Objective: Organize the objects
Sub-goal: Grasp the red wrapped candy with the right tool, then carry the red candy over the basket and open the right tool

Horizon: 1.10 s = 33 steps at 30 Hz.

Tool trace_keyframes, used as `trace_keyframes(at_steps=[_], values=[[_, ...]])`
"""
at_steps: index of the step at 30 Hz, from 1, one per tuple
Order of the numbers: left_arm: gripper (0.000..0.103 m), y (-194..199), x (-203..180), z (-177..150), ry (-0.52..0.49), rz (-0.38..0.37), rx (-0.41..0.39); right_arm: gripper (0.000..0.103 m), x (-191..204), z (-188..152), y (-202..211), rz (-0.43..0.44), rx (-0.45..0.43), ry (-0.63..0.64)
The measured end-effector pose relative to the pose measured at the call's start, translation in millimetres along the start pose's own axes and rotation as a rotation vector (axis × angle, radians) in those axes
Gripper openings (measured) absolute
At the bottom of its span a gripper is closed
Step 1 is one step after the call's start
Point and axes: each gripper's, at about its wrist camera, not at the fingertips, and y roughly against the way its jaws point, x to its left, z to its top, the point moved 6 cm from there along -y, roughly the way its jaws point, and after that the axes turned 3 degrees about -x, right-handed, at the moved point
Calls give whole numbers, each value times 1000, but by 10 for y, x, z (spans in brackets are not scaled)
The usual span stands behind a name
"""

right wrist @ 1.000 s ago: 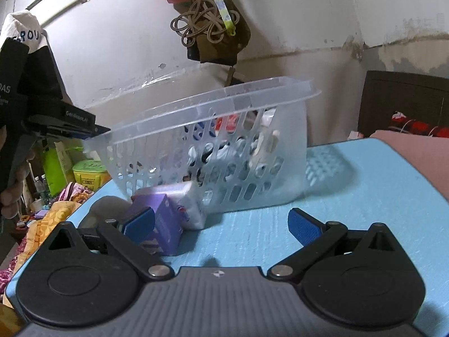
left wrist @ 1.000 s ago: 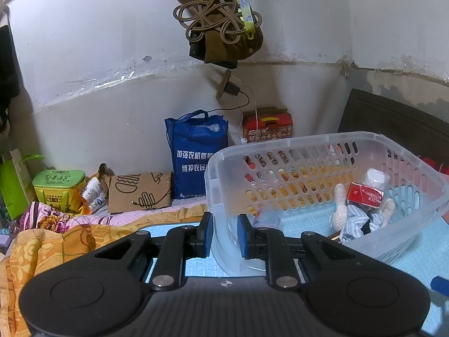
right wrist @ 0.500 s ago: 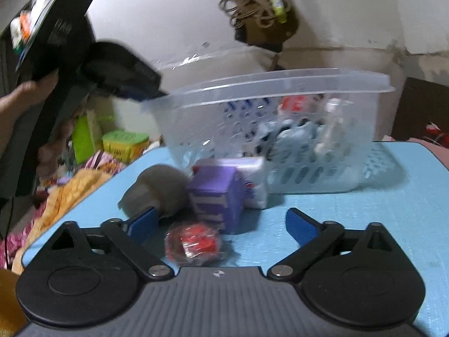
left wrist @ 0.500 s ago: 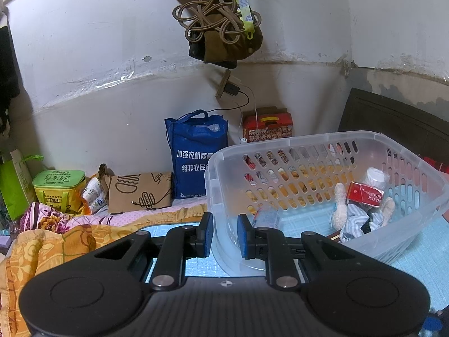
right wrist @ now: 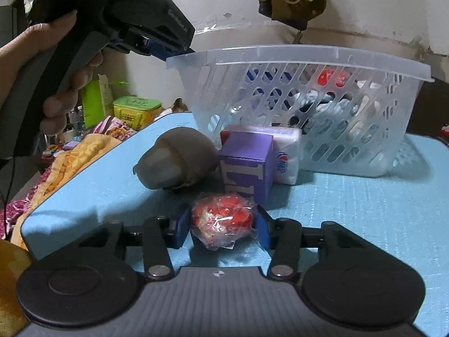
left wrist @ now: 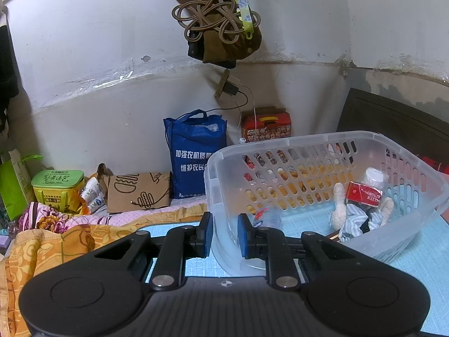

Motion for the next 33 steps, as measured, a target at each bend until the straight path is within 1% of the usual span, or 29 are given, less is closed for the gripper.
trace_keyframes(at_steps=[2,6,12,17,25,33], values=[[23,-3,0,-1,-2,1,0,51,-2,-4,29,0,-16,9],[23,-4,-5,-1,-4,2,-1,51,-36,21,145,16,-53,-15],[23,-3,-6,-1,-6,4,-1,51,-154,75,336,6,-93,-46],[23,-3,-4,0,-7,4,-1,51,-295,64,393,-25,-104,-70],[23,1,-2,0,-8,5,-1,51,-471,4,424,-52,-109,-103],[23,0,-4,2,-7,4,-1,51,-575,131,566,-55,-151,-113]])
